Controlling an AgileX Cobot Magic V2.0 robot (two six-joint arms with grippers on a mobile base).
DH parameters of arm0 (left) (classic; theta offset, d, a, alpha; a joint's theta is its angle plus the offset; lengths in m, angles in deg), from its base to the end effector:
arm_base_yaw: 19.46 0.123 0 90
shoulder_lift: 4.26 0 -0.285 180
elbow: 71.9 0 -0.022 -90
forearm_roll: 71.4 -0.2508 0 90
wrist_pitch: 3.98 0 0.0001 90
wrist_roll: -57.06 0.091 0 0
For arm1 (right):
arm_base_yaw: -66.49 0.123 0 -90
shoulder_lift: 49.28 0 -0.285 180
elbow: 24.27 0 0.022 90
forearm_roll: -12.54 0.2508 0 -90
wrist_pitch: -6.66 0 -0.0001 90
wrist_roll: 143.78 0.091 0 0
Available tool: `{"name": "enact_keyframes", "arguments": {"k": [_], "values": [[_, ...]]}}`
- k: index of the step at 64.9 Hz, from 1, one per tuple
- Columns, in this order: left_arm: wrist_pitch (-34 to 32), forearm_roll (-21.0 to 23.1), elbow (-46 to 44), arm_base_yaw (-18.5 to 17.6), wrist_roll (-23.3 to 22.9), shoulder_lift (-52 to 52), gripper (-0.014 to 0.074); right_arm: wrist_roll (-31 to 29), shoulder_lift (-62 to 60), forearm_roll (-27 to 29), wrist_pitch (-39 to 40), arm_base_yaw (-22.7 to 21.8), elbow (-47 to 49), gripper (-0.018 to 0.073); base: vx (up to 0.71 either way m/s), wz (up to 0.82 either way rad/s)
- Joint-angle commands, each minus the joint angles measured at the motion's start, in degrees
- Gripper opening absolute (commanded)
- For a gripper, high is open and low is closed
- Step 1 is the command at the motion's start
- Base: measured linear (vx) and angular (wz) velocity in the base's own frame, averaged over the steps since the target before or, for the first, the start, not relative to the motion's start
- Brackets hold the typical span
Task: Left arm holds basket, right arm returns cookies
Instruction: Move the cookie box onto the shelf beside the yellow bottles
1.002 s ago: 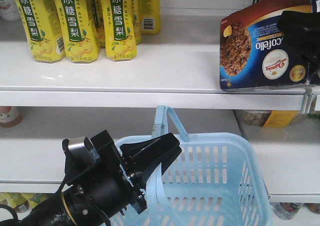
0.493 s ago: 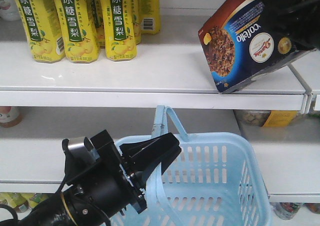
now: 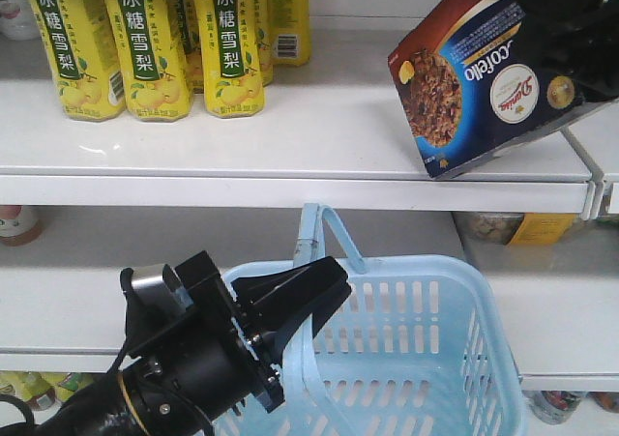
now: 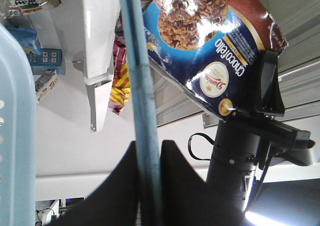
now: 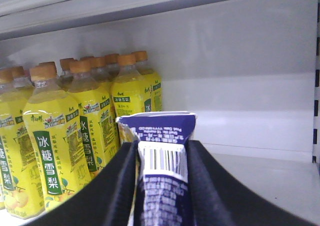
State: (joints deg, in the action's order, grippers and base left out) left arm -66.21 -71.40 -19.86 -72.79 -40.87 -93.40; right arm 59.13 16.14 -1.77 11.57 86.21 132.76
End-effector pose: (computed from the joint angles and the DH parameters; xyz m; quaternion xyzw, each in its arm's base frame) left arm 0.1549 -0.2081 0.2437 -0.2412 0.5882 -0.7478 0.1916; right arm 0.2083 0.0767 0.4212 -0.0722 0.6628 0.1895 0.7208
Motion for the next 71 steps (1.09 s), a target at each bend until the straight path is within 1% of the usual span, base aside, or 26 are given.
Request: {"name": "enact_keyframes", "arguments": {"k": [1, 17, 36, 40, 44, 51, 56, 65, 71], "values": [[-16.4, 2.62, -1.83, 0.26, 0.86, 2.25, -0.0003, -0.63, -2.36, -0.25, 5.33, -0.47, 1.87, -0.0006, 0.0, 0.0], [-16.4, 2.62, -1.83, 0.26, 0.86, 2.25, -0.0003, -1.07, -3.48, -0.3, 8.63, -0.47, 1.87, -0.0006, 0.0, 0.0], [-16.4, 2.62, -1.83, 0.26, 0.86, 2.25, -0.0003, -7.77, 1.68, -0.07, 14.52, -0.47, 1.87, -0.0006, 0.0, 0.0], [-16.4, 2.62, -1.83, 0.26, 0.86, 2.25, -0.0003, -9.58, 3.2, 0.96, 15.94, -0.53, 1.87, -0.0006, 0.0, 0.0], [-16.4, 2.62, -1.83, 0.26, 0.86, 2.25, -0.0003, -10.93, 4.74, 2.63, 17.91, -1.38, 1.87, -0.0006, 0.0, 0.0], [-16.4, 2.62, -1.83, 0.26, 0.86, 2.25, -0.0003, -10.93, 7.5, 2.84, 22.67, -4.44, 1.87, -0.0006, 0.0, 0.0], [-16.4, 2.62, -1.83, 0.26, 0.86, 2.25, -0.0003, -10.93, 9.11, 3.24, 24.59, -5.86, 1.87, -0.0006, 0.0, 0.0], [-16.4, 2.62, -1.83, 0.26, 0.86, 2.25, -0.0003, -10.89, 10.61, 4.35, 23.7, -6.59, 1.87, -0.0006, 0.0, 0.0], [-16.4, 2.62, -1.83, 0.26, 0.86, 2.25, -0.0003, -10.2, 10.99, 4.35, 20.49, -6.59, 1.87, -0.0006, 0.0, 0.0]]}}
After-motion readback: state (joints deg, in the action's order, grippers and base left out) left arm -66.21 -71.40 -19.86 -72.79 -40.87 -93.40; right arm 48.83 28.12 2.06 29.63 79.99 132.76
